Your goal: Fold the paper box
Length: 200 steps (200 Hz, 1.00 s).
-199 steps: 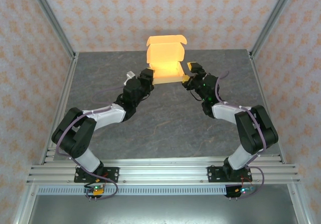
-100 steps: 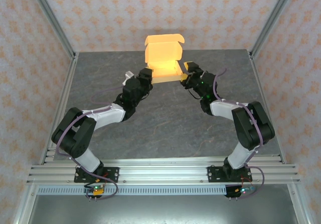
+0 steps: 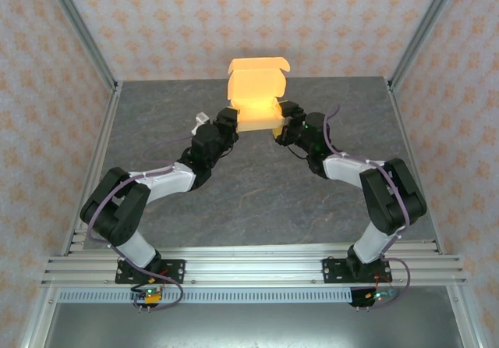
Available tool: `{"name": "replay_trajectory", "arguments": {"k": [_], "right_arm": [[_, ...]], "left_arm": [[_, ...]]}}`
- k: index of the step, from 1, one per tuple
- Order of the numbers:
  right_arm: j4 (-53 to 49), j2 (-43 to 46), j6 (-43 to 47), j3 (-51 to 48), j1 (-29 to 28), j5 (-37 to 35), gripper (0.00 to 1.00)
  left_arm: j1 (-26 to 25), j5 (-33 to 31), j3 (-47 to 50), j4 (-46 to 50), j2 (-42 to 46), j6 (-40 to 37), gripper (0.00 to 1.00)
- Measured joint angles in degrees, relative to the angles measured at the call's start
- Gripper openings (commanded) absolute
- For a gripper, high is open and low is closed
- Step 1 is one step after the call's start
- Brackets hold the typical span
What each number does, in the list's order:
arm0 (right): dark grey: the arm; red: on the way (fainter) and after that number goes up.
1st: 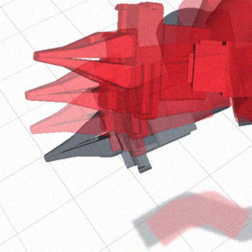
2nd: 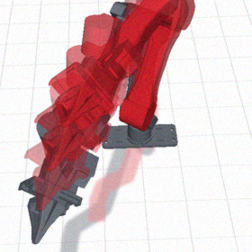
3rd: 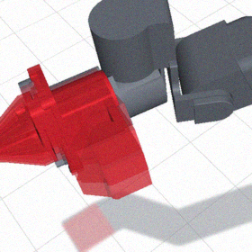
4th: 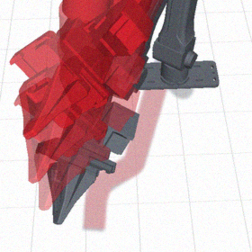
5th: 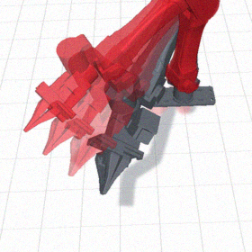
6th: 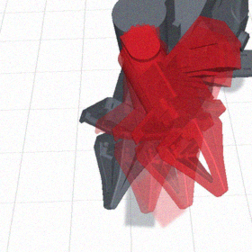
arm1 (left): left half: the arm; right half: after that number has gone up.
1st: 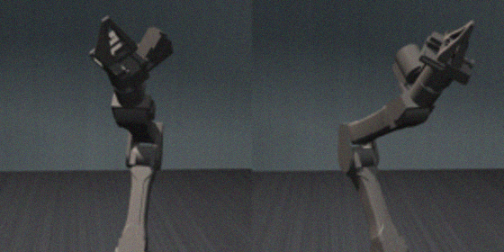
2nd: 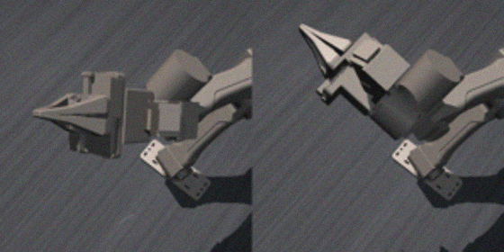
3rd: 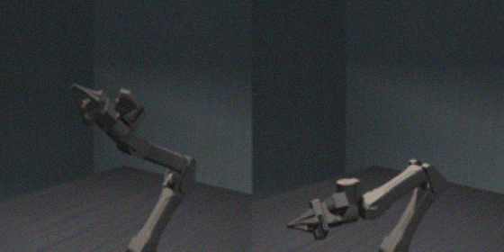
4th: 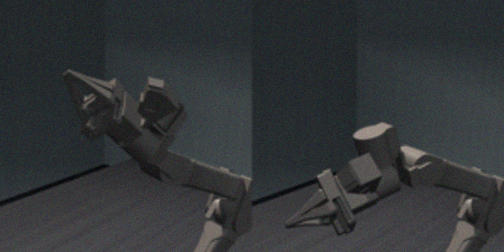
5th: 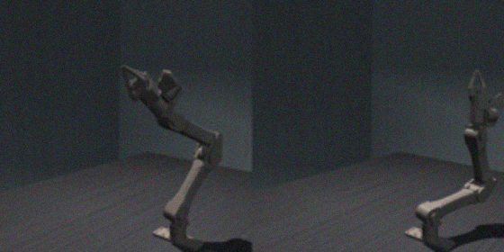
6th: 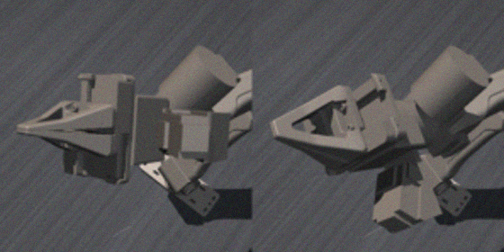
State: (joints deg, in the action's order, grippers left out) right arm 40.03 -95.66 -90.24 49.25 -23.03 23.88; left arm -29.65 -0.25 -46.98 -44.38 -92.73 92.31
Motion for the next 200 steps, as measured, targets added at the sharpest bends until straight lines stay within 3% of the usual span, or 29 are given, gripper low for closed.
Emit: {"name": "replay_trajectory", "arguments": {"k": [99, 146, 200], "right_arm": [[2.91, 1.31, -0.87, -0.44, -0.09, -1.51, 0.76], [6.43, -1.53, -3.80, -0.66, -0.09, -2.05, 0.61], [8.17, -2.23, -5.38, -1.22, -0.09, -3.28, 0.71]], "left_arm": [[-0.24, 0.20, 0.22, -0.11, 0.02, 0.26, 0.27], [-0.42, 0.22, 0.22, -0.09, 0.24, 0.26, 0.27], [-0.42, 0.22, 0.22, -0.02, 0.24, 0.31, 0.27]]}}
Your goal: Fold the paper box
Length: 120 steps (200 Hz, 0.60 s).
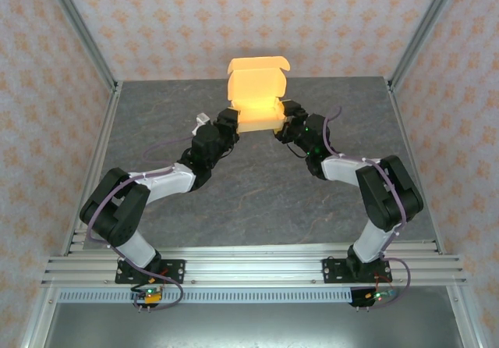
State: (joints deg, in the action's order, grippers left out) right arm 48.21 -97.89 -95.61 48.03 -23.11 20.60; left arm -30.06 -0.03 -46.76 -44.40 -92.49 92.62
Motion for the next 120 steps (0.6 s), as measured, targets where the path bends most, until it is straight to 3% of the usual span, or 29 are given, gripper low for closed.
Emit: {"name": "replay_trajectory", "arguments": {"k": [32, 75, 120], "right_arm": [[0.26, 0.00, -0.24, -0.04, 0.00, -0.24, 0.70], [0.74, 0.00, 0.04, -0.02, 0.00, -0.20, 0.52], [0.63, 0.00, 1.62, 0.09, 0.00, 0.15, 0.47]], "left_arm": [[0.00, -0.02, 0.00, 0.00, 0.22, 0.17, 0.27], [0.00, -0.02, 0.00, 0.28, 0.37, 0.15, 0.27], [0.00, -0.02, 0.00, 0.48, 0.42, 0.13, 0.27]]}}
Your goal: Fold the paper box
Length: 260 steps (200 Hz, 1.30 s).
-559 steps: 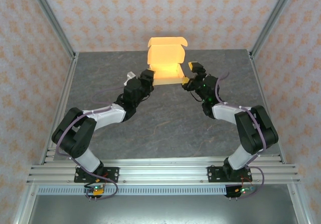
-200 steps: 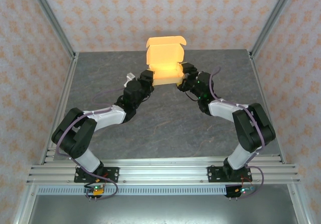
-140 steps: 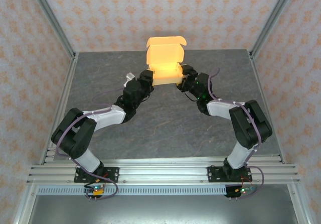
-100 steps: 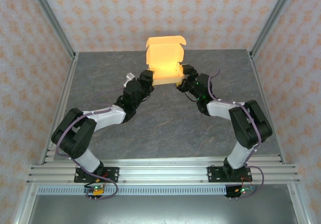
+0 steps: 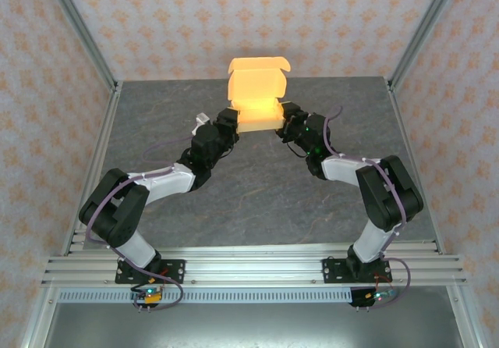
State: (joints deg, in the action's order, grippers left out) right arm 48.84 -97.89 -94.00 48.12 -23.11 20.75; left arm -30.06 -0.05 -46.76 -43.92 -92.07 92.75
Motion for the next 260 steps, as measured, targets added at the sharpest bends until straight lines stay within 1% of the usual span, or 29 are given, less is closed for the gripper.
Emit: {"name": "replay_trajectory", "arguments": {"k": [62, 79, 106, 160, 180, 210, 260], "right_arm": [[-3.54, 0.74, 6.47, 0.11, 0.00, 0.22, 0.39], [-5.44, 2.21, 8.90, 0.11, 0.00, -0.04, 0.34], [-7.45, 3.93, 12.28, 0.09, 0.00, -0.79, 0.33], [-8.48, 4.44, 14.80, -0.35, -0.24, -1.01, 0.28], [-10.16, 4.92, 16.65, -0.33, -0.50, -1.07, 0.28], [-14.53, 7.89, 20.94, -0.31, -0.50, -2.14, 0.28], [-22.95, 13.25, 27.76, 0.00, -1.40, -7.06, 0.27]], "left_arm": [[-0.24, 0.02, 0.00, 1.18, 0.00, 0.00, 0.27], [-0.50, 0.17, 0.00, 1.22, 0.00, 0.04, 0.27], [-0.70, 0.48, 0.00, 0.81, 0.02, 0.28, 0.27], [-1.09, 0.35, 1.86, -0.35, 0.55, 0.26, 0.27], [-1.25, 0.13, 2.32, -0.39, 0.76, 0.24, 0.27], [-1.97, 0.24, 2.34, -0.55, 0.96, 0.17, 0.27], [-2.71, 2.14, 2.23, -1.25, 1.07, 0.20, 0.27]]}}
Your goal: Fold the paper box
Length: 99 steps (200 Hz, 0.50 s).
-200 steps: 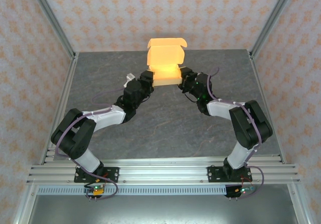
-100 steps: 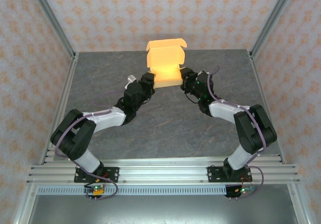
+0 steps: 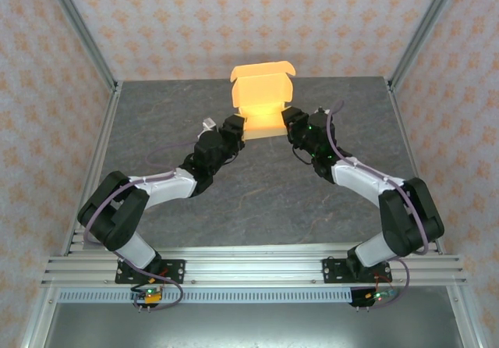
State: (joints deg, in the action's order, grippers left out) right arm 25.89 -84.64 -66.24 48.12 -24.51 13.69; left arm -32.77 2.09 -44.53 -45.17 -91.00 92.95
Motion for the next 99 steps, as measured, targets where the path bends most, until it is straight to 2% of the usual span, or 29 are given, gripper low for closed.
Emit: {"name": "replay_trajectory", "arguments": {"k": [49, 84, 99], "right_arm": [[-2.43, 0.48, 2.05, 0.61, -0.20, -2.69, 0.28], [-2.10, -0.48, 1.97, 0.66, 0.39, -1.27, 0.47], [-2.58, -0.50, 1.70, 0.68, 1.29, -0.35, 0.64]], "left_arm": [[-0.09, 0.66, -1.27, -0.74, -2.19, 0.07, 0.27], [-0.09, 0.61, -1.29, -0.94, -2.82, -0.02, 0.27], [0.15, 0.04, -1.27, -1.09, -2.89, -0.79, 0.28]]}}
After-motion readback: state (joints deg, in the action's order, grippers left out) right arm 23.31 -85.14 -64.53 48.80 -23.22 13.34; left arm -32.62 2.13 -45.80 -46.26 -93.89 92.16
